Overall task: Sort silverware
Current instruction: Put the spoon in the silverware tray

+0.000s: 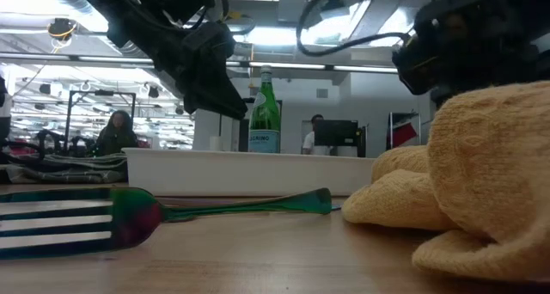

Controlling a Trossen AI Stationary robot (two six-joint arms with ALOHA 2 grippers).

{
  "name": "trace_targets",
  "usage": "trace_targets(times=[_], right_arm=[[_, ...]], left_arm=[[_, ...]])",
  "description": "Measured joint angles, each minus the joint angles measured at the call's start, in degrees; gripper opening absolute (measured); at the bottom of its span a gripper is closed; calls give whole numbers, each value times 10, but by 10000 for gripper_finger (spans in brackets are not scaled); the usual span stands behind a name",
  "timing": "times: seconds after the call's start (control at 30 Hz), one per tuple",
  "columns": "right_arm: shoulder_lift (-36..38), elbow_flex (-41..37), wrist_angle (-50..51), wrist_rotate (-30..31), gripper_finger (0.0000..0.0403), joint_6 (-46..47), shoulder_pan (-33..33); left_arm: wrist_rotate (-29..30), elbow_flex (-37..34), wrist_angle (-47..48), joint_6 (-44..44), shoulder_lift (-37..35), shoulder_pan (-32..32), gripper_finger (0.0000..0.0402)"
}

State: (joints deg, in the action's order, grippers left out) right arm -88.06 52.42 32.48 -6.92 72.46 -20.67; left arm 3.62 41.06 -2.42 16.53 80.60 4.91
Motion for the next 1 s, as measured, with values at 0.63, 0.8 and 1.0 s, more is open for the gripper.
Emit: trace_targets(times=[0.63, 0.8, 1.0], right_arm=[[-75, -23, -50, -28, 83, -11, 0], [-87, -21, -56, -37, 83, -11, 1], [-88, -15, -56, -42, 52, -11, 1]], left_arm=[[0, 0, 0, 0, 0, 0, 90], [0, 0, 1, 0, 0, 0, 90], [0, 0, 1, 0, 0, 0, 90]])
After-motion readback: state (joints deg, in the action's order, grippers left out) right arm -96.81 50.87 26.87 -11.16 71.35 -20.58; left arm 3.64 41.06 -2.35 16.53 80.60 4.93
